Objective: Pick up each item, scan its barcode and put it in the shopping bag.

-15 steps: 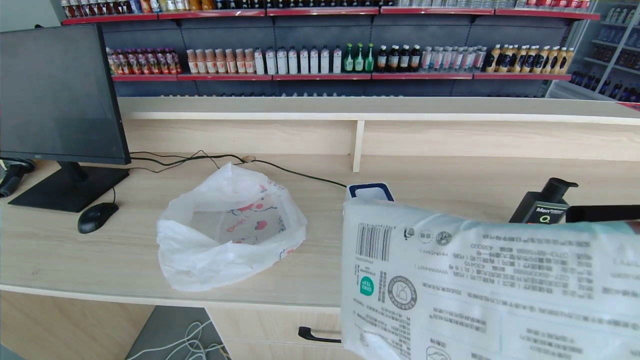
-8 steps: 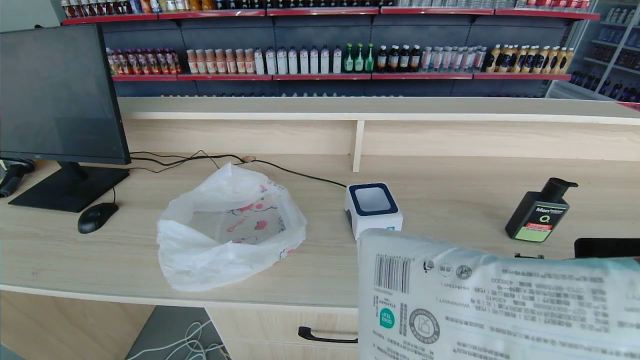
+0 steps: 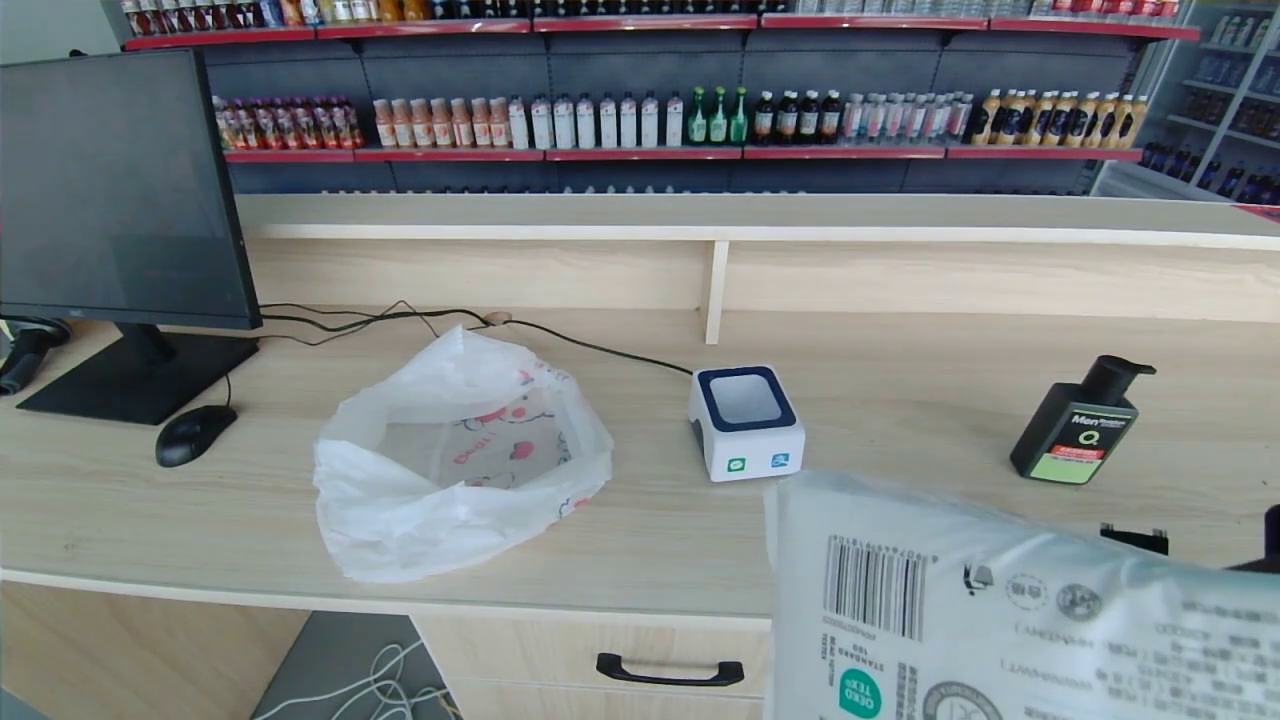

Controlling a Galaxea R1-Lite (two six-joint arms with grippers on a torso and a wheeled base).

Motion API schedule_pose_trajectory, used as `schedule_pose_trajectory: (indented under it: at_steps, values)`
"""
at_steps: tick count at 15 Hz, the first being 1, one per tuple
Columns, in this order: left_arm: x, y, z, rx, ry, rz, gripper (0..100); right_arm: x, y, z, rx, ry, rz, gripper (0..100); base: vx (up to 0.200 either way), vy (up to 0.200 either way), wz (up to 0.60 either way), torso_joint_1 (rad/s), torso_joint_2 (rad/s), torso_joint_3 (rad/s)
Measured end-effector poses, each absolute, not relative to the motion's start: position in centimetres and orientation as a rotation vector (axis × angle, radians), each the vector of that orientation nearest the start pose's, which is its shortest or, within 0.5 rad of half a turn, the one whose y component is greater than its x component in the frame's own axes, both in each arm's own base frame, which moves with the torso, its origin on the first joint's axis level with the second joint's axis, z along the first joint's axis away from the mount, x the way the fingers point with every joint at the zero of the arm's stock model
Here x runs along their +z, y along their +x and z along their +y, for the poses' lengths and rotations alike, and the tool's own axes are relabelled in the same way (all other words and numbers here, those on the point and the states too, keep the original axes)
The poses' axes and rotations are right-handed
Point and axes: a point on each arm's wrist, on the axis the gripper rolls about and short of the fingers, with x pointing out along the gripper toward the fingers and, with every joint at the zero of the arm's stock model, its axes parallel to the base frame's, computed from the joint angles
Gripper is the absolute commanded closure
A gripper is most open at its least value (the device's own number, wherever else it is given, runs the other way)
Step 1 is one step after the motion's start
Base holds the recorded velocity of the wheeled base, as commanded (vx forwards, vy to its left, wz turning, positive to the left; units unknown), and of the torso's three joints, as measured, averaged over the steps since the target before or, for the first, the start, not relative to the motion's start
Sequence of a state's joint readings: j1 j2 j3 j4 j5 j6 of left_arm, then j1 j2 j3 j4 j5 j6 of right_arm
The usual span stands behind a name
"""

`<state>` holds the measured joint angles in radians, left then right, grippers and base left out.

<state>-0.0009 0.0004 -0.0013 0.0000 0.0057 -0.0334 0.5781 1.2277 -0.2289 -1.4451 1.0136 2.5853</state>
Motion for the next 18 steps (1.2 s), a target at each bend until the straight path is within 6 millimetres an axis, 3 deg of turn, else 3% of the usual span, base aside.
schedule_pose_trajectory:
  at_steps: [6, 9, 11, 14, 16, 18]
  values:
    - [7.6, -2.3, 0.0, 0.004, -0.033, -0.001, 0, 22.0, 9.8, 8.6, -1.577, -2.396, -2.234, 100, 0.000, 0.000, 0.00, 0.000, 0.00, 0.000]
    - [7.6, -2.3, 0.0, 0.004, -0.033, -0.001, 0, 21.9, 10.2, 8.2, -1.832, -2.488, -2.157, 100, 0.000, 0.000, 0.00, 0.000, 0.00, 0.000]
    - [7.6, -2.3, 0.0, 0.005, -0.033, -0.001, 0, 21.8, 11.0, 7.8, -1.890, -2.589, -2.103, 100, 0.000, 0.000, 0.00, 0.000, 0.00, 0.000]
    - [7.6, -2.3, 0.0, 0.005, -0.033, -0.001, 0, 22.6, 12.0, 7.3, -2.277, -2.688, -1.933, 100, 0.000, 0.000, 0.00, 0.000, 0.00, 0.000]
    - [7.6, -2.3, 0.0, 0.004, -0.033, -0.001, 0, 22.3, 12.1, 7.2, -2.738, -2.657, -1.763, 100, 0.000, 0.000, 0.00, 0.000, 0.00, 0.000]
    - [7.6, -2.3, 0.0, 0.005, -0.033, -0.001, 0, 21.8, 12.2, 7.2, -3.290, -2.502, -1.497, 100, 0.000, 0.000, 0.00, 0.000, 0.00, 0.000]
